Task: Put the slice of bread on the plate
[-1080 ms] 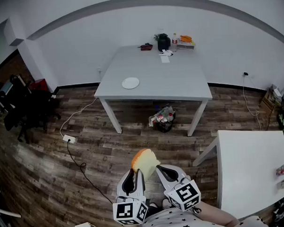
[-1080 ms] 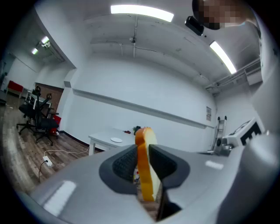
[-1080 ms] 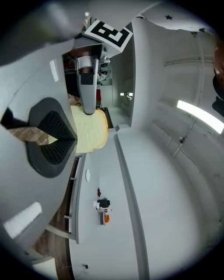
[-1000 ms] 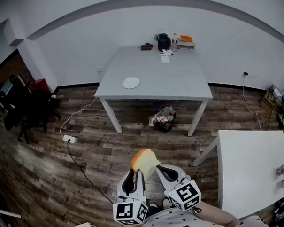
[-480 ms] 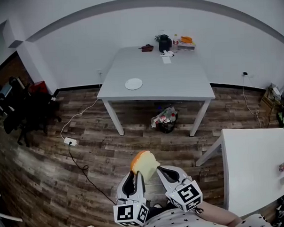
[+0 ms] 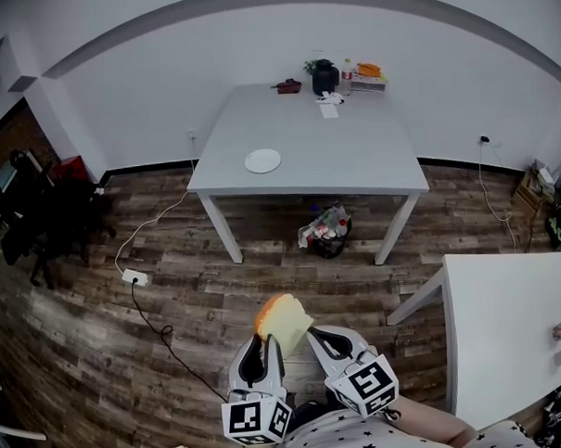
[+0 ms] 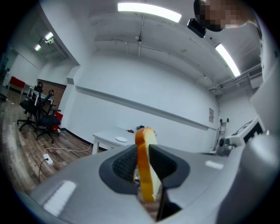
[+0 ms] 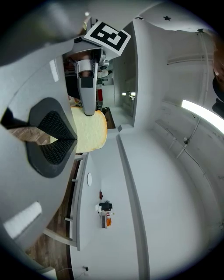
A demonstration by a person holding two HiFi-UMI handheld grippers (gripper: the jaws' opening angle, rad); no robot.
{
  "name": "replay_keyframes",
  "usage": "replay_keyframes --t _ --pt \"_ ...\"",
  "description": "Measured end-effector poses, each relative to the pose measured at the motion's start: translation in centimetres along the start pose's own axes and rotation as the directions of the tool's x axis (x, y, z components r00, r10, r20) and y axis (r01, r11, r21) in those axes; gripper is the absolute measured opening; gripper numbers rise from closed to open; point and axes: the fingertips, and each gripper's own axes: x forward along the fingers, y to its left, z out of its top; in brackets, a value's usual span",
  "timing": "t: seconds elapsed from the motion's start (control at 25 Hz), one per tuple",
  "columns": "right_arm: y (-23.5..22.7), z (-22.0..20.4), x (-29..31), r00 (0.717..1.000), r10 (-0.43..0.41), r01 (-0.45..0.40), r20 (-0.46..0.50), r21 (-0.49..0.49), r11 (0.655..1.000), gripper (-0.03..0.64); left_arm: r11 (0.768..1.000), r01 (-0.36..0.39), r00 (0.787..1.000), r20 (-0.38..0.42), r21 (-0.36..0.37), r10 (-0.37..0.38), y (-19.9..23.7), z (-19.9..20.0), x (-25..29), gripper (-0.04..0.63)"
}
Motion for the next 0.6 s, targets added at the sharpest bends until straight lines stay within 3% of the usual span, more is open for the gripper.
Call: replay_keyframes --t 0.6 --pt "-13.8 5.1 11.4 0.999 0.045 -0.045 0.022 -0.028 0.999 -0.002 0.998 -0.067 0.997 0.042 -0.017 0.068 2.2 3.3 16.5 0.087"
